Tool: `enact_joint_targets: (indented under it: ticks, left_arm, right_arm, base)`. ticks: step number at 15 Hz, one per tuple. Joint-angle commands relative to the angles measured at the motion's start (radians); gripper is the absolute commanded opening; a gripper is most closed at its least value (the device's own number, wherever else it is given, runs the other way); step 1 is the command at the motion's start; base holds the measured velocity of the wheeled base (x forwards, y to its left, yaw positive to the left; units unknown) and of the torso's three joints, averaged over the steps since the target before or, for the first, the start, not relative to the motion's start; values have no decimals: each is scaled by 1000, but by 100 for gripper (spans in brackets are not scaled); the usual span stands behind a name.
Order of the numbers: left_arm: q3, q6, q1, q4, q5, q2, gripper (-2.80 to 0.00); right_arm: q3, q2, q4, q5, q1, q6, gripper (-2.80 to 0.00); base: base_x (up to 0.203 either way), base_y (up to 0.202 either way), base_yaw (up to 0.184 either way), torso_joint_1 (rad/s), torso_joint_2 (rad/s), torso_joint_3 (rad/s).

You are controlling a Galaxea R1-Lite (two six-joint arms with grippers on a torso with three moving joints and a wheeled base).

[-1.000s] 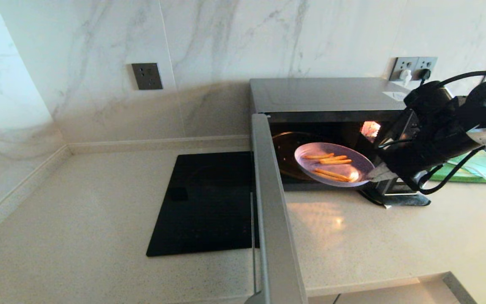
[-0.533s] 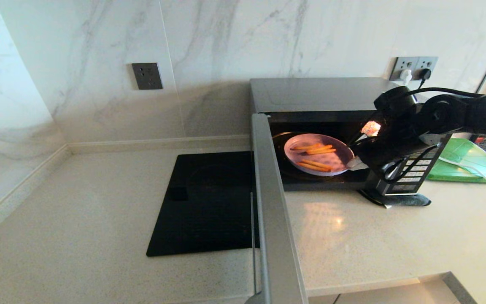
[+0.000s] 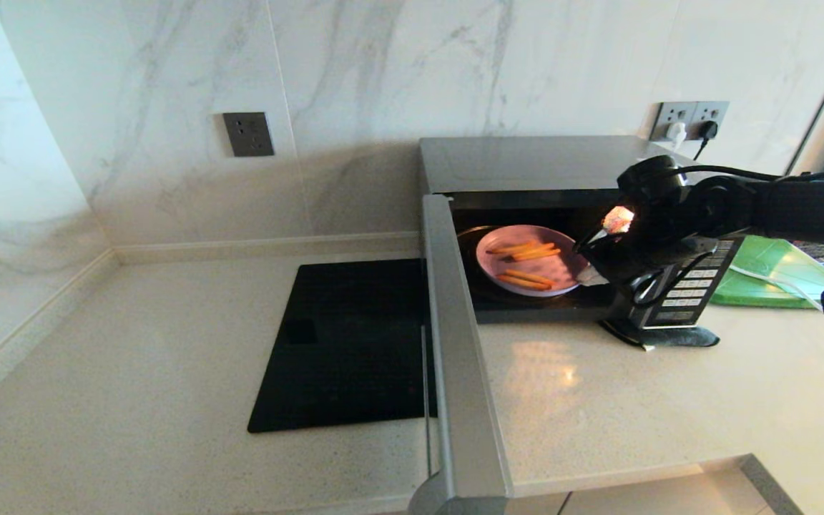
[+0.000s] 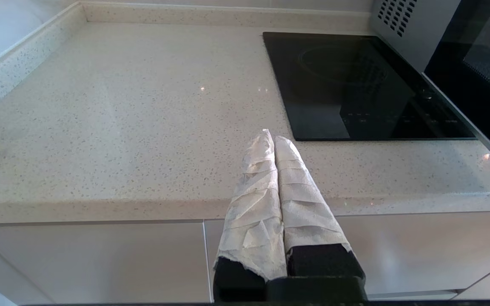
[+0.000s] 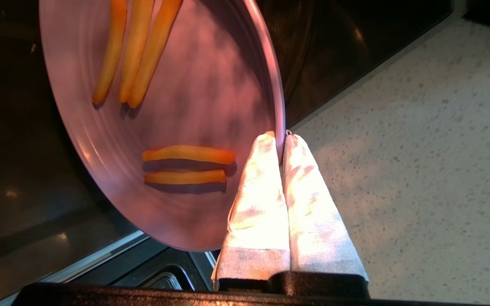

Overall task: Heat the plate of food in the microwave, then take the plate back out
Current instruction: Put the plate in the microwave oven, then close the microwave oven

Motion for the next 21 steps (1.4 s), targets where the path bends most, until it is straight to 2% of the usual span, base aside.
enact_joint_targets:
  ticks: [1, 6, 12, 13, 21]
  left_arm:
    - [0, 0, 0, 0, 0, 0, -280]
    - [0, 0, 0, 0, 0, 2, -280]
    - [0, 0, 0, 0, 0, 2, -280]
    - [0, 0, 0, 0, 0, 2, -280]
    - [0, 0, 0, 0, 0, 2, -280]
  right_arm:
    - [6, 4, 0, 6, 17, 1, -280]
    - [60, -45, 3, 9, 47, 2, -280]
    - [60, -57, 2, 4, 47, 5, -280]
    - [57, -55, 0, 4, 47, 6, 0]
    - [73, -77, 1, -6, 44, 7, 0]
  base:
    - [0, 0, 0, 0, 0, 0]
    - [0, 0, 0, 13, 7, -6]
    - [0, 0, 0, 0, 0, 0]
    - [0, 0, 0, 0, 0, 0]
    - [0, 0, 0, 0, 0, 0]
